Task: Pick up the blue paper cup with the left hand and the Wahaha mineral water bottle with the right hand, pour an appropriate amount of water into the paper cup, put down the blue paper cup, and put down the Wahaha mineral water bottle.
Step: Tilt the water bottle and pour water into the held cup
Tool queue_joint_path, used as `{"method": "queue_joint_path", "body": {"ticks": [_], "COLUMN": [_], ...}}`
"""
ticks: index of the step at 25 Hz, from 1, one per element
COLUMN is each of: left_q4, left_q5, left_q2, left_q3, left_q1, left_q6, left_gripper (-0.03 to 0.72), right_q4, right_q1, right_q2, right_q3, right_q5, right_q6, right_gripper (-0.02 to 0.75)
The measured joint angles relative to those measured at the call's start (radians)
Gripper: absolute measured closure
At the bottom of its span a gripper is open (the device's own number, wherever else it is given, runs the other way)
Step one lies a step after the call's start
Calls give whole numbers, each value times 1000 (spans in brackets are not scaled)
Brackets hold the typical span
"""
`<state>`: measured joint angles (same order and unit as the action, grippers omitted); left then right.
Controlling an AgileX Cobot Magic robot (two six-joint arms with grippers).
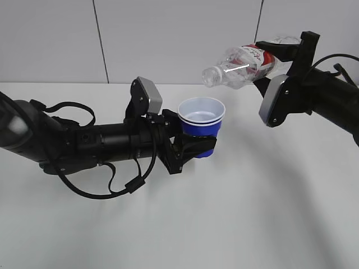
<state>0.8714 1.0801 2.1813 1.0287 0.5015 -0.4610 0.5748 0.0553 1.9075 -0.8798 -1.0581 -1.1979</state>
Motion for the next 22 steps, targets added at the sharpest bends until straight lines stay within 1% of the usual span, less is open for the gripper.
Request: {"method": "queue_joint_path", "body": {"ticks": [7,22], "left_q4": [19,21], "left_q5": [0,-8], "left_q2": [0,0], "left_q3": [0,0], "left_q1": [0,0], "left_q6": [0,0], "left_gripper": [241,241], "right_q4": [0,0], "right_q1": [0,0], "right_q2": [0,0], "right_q3": [0,0], "right_q5": [0,-5], "right_q6": [-44,-59], "right_gripper": [262,265]}}
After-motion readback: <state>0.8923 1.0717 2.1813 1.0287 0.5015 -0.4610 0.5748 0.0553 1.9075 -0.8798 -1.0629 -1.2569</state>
